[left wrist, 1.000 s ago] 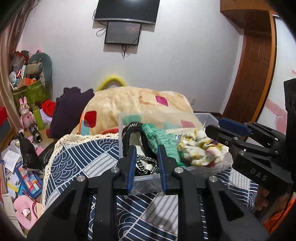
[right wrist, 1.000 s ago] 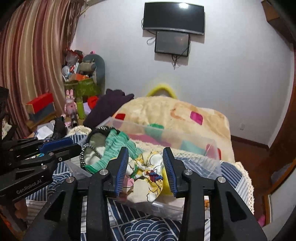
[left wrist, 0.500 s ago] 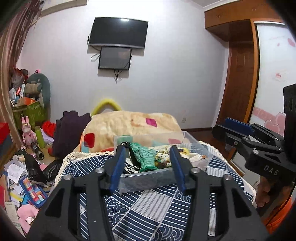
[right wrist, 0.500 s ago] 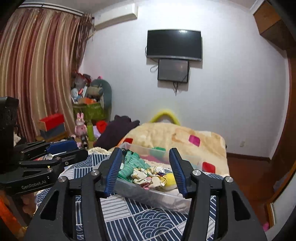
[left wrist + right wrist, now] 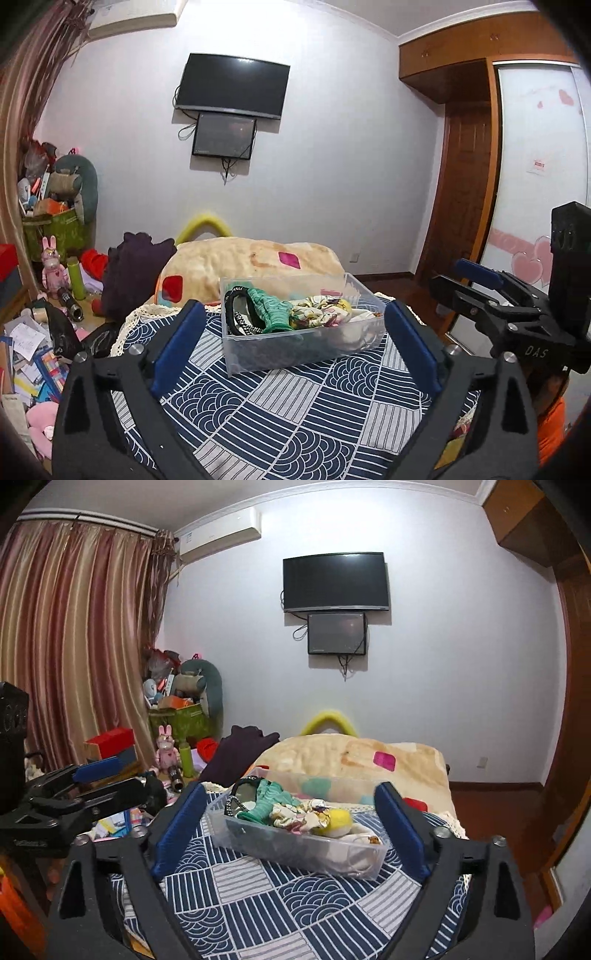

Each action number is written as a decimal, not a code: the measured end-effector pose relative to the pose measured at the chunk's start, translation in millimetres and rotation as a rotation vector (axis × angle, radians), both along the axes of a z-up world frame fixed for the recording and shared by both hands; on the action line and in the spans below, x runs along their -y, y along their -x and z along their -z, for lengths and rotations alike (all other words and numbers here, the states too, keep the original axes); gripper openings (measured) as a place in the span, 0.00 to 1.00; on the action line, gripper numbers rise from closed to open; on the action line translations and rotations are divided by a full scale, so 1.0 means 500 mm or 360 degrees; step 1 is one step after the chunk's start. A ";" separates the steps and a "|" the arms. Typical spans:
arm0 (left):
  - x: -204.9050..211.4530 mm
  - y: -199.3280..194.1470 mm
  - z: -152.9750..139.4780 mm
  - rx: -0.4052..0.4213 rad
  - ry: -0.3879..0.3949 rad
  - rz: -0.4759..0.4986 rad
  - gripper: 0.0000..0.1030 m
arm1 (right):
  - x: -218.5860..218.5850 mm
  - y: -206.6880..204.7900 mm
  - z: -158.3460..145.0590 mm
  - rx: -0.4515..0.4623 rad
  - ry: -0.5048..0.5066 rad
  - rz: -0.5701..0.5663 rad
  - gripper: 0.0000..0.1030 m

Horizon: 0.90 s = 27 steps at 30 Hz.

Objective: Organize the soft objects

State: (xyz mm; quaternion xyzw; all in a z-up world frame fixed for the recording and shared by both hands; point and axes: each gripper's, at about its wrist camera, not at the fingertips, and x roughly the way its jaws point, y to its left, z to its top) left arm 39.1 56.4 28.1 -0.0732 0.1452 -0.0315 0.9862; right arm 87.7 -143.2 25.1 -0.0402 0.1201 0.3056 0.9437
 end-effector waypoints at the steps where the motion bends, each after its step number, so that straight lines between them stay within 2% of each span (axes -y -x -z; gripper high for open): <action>1: 0.003 0.004 0.000 0.0009 -0.0012 0.0002 0.97 | 0.005 0.006 0.001 0.0005 -0.0005 0.0003 0.92; 5: 0.019 0.015 0.006 0.0031 -0.0059 -0.0004 0.99 | 0.012 0.017 0.006 0.0011 -0.0023 -0.0001 0.94; 27: 0.033 0.031 0.017 0.0056 -0.0097 -0.0027 0.99 | 0.024 0.025 0.034 -0.0015 -0.0015 0.0018 0.94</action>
